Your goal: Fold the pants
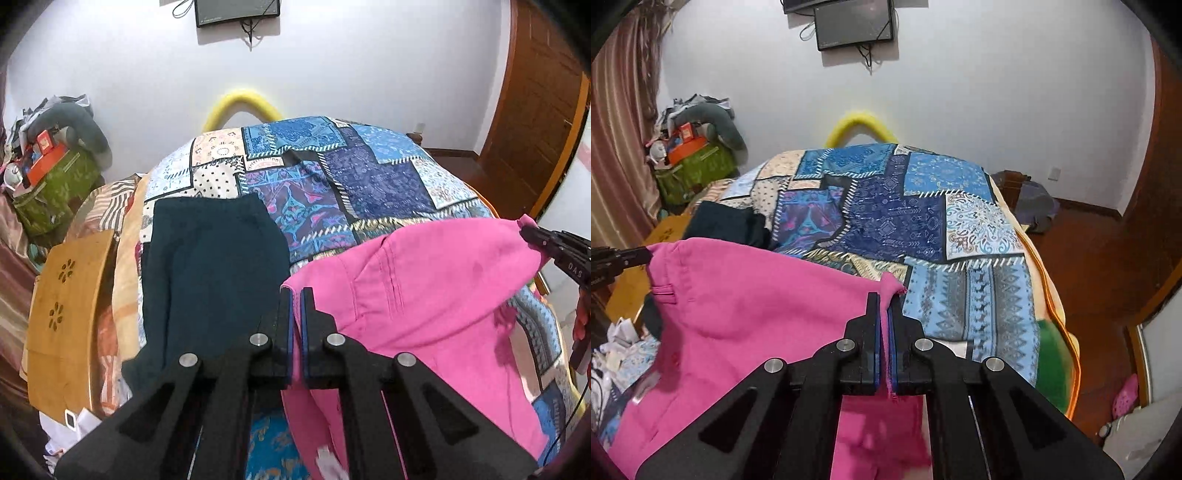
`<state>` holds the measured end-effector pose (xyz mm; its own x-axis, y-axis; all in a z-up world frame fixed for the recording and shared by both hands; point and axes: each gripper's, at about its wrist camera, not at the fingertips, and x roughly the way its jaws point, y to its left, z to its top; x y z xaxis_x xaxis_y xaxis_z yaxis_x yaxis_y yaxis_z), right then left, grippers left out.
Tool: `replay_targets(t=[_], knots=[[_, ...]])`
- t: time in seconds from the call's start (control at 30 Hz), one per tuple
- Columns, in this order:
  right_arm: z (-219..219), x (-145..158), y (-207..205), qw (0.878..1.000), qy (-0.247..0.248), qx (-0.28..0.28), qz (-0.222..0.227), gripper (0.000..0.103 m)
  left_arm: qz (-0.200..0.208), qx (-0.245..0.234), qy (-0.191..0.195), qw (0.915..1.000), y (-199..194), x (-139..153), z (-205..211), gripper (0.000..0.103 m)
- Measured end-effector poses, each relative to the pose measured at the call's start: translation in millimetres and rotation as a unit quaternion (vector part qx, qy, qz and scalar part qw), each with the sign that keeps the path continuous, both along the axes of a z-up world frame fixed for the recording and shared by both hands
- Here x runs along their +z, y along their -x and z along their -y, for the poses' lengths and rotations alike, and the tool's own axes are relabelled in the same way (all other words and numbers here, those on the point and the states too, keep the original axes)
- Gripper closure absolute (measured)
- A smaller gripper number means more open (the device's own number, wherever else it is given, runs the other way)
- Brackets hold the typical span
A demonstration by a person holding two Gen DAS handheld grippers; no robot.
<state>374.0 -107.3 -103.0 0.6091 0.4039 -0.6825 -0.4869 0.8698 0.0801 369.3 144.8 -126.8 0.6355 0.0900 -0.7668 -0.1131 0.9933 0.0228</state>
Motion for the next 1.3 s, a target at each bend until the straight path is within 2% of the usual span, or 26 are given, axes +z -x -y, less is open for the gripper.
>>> replay_targets(t=[0.43, 0.57, 0.7, 0.8, 0.87, 1.0, 1.2, 1.3], knots=[[41.0, 0.5, 72.8, 0.999, -0.041, 0.004, -0.013, 0.100, 0.020, -0.042, -0.023, 0.9986, 95.8, 8.2, 40.1, 0.101], [47.4, -1.2, 94.9, 0.999, -0.048, 0.012, -0.018, 0.100, 0.025, -0.047, -0.010, 0.9985, 124.8, 10.1, 46.5, 0.101], [50.3, -7.4, 119.8, 0.999, -0.043, 0.025, -0.022, 0.100, 0.016, -0.054, -0.015, 0.9983, 139.5, 3.3, 53.5, 0.101], [52.0, -18.2, 128.9, 0.999, -0.029, 0.027, -0.025, 0.100, -0.001, -0.050, -0.015, 0.9986, 136.0, -4.0, 51.0, 0.100], [53.5, -27.9, 133.3, 0.999, -0.026, 0.028, -0.036, 0.100, -0.014, -0.045, 0.000, 0.9989, 129.6, -7.5, 45.4, 0.097], [54.5, -46.7, 144.7, 0.997, -0.022, 0.039, -0.061, 0.100, -0.021, -0.033, 0.027, 0.9989, 116.6, -8.5, 35.2, 0.073], [53.9, -69.8, 167.7, 0.995, 0.007, 0.061, -0.077, 0.100, -0.007, -0.034, 0.001, 0.9994, 110.0, -5.7, 42.7, 0.049], [55.0, -76.5, 176.3, 0.995, 0.022, 0.062, -0.073, 0.100, -0.005, -0.035, -0.006, 0.9994, 109.4, -8.2, 47.5, 0.045]])
